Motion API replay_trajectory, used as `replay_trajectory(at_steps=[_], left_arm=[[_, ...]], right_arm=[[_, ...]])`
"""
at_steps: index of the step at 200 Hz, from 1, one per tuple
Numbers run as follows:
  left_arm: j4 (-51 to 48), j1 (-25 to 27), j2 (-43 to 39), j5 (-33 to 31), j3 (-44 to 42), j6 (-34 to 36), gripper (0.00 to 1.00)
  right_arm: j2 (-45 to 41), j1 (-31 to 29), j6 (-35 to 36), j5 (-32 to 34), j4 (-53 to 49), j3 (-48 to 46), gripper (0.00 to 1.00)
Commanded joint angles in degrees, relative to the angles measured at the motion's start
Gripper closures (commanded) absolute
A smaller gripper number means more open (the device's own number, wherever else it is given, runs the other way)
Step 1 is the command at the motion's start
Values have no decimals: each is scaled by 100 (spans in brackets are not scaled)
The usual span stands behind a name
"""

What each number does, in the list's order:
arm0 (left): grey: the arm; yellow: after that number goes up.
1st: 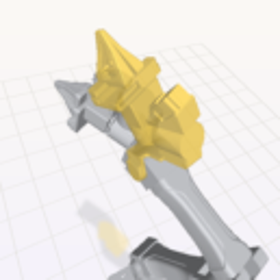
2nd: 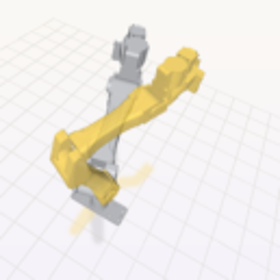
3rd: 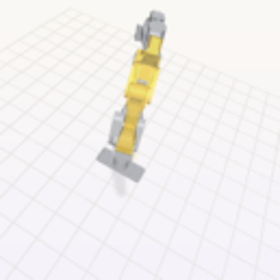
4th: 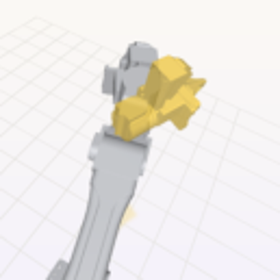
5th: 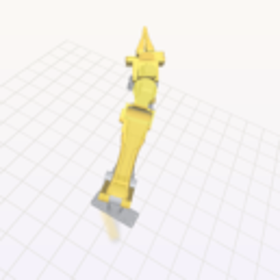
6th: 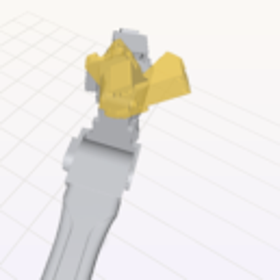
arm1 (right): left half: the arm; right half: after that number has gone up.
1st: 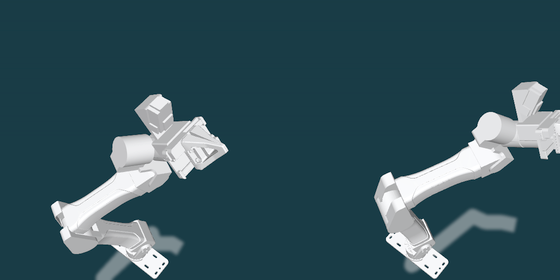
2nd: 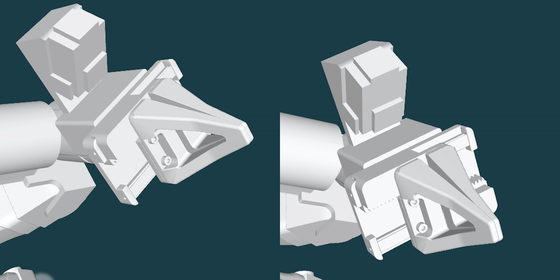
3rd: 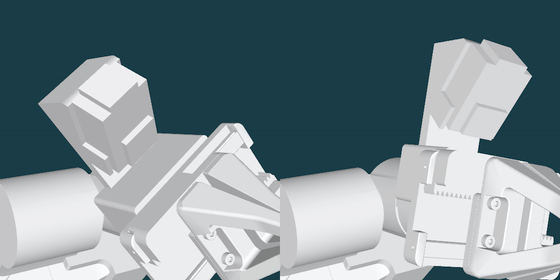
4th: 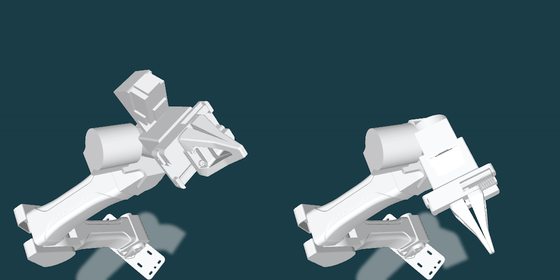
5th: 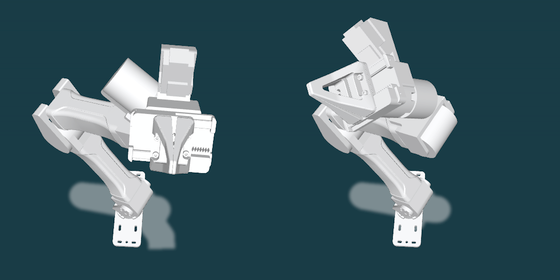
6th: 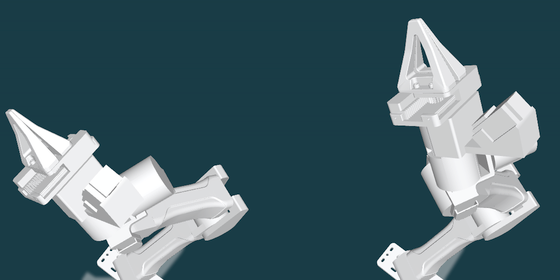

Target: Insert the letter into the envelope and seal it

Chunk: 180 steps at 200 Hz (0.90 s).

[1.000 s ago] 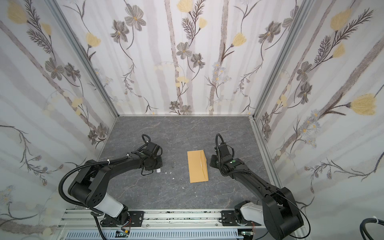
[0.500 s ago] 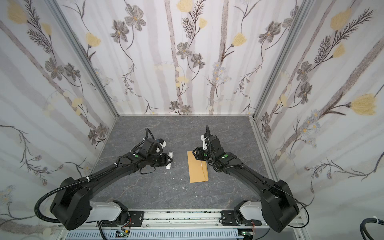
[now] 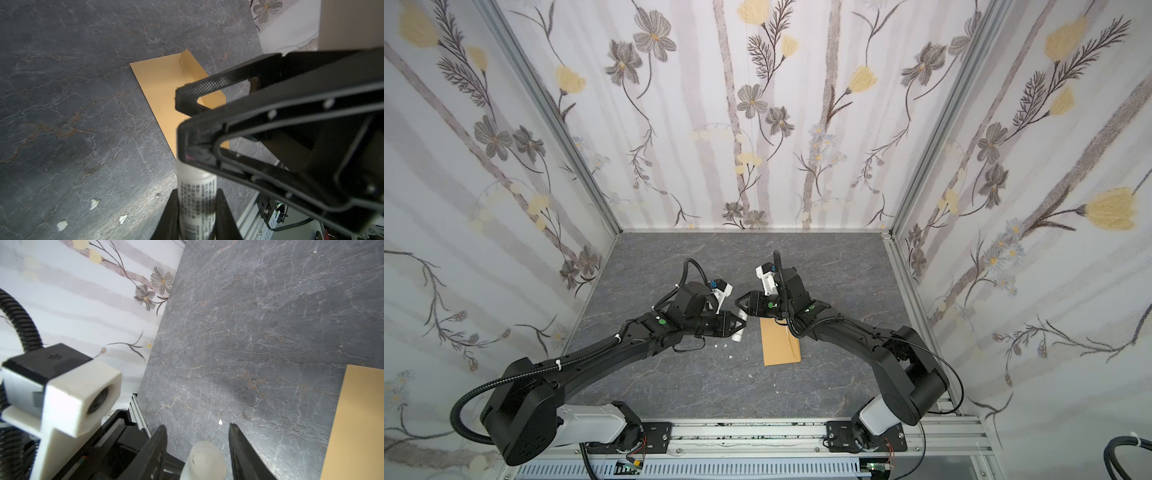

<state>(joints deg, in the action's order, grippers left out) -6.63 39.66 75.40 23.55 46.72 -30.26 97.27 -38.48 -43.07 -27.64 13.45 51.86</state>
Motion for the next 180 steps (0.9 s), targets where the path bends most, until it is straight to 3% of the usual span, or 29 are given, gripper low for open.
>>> replay_trajectory(at_steps=[1,64,150,180], left_arm=[[294,8,-11,-30,83,-68,100],[296,8,31,-234,84,-78,100],[285,11,-74,-490,30,-78,100],[285,8,-90,-477,15,-93,100]], right_arm=[[51,-8,-192,-232,478,35,55],[24,-2,-219,-244,433,-24,62],[23,16,-211,-181,297,-18,58],[36,15,-217,-179,298,-8,70]])
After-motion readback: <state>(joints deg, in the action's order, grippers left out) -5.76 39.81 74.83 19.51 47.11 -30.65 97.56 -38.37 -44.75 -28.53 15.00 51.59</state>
